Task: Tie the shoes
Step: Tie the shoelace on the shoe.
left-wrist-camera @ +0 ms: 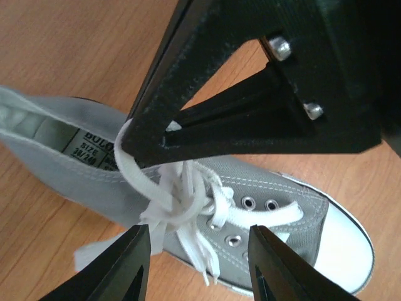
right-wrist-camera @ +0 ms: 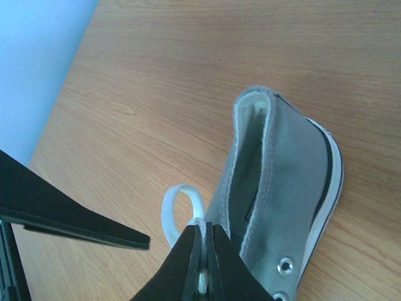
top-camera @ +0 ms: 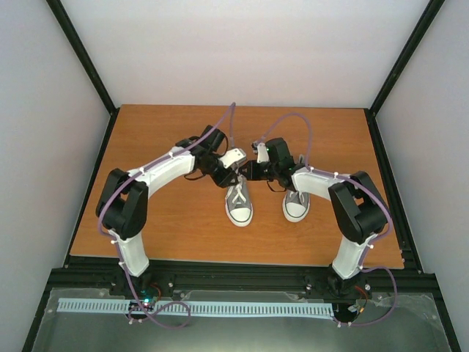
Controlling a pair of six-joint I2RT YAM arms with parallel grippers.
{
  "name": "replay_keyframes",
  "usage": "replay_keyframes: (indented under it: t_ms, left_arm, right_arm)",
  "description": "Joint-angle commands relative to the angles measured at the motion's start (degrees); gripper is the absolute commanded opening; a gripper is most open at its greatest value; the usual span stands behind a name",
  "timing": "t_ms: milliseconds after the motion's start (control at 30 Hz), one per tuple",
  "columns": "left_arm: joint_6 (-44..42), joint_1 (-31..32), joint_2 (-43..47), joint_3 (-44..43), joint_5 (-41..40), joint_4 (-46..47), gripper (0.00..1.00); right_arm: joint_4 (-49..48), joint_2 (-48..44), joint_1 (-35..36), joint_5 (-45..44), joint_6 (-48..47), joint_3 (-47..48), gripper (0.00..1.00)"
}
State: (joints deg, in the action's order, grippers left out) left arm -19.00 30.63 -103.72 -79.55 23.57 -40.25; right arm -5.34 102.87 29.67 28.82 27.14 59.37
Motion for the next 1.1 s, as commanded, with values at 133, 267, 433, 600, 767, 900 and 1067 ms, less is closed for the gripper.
replay_keyframes:
  t_ms: [133,267,433,600,767,900,1067]
  left_arm:
    - [2.48,3.20,-0.94,2.88,-7.01,9.07,0.47]
    - [2.61,3.38,-1.82,3.36,-8.94,11.95,0.41]
    - [3.36,3.38,-3.13,3.26,-8.76,13.82,0.27]
    - [1.44,3.40,-2.99,4.05,-5.45,13.49,0.18]
    - [-0.73,3.43,-2.73,4.69,-5.00,13.40,0.11]
    - [-1.86,3.38,-2.78,5.15,-4.14,13.98,0.08]
    - [-3.97,3.38,-2.52,5.56,-2.27,13.58,0.07]
  right_arm:
    - [-4.35,-3.61,0.48,-2.27,6.10,-3.28,0.03]
    - [-4.77,-3.43,0.46,-1.82,7.28,-3.23,0.04]
    - [-4.49,-3.54,0.43,-2.30,8.08,-3.08,0.05]
    - [-2.96,-4.63,0.43,-1.76,6.72,-2.64,0.24]
    - [4.24,-6.93,-1.22,0.77,-4.21,0.54,0.53]
    - [12.29,-7.03,-6.52,7.60,-18.04,3.13,0.59]
    - [18.57,-4.58,-11.95,26.32,-35.68,6.16,0.64]
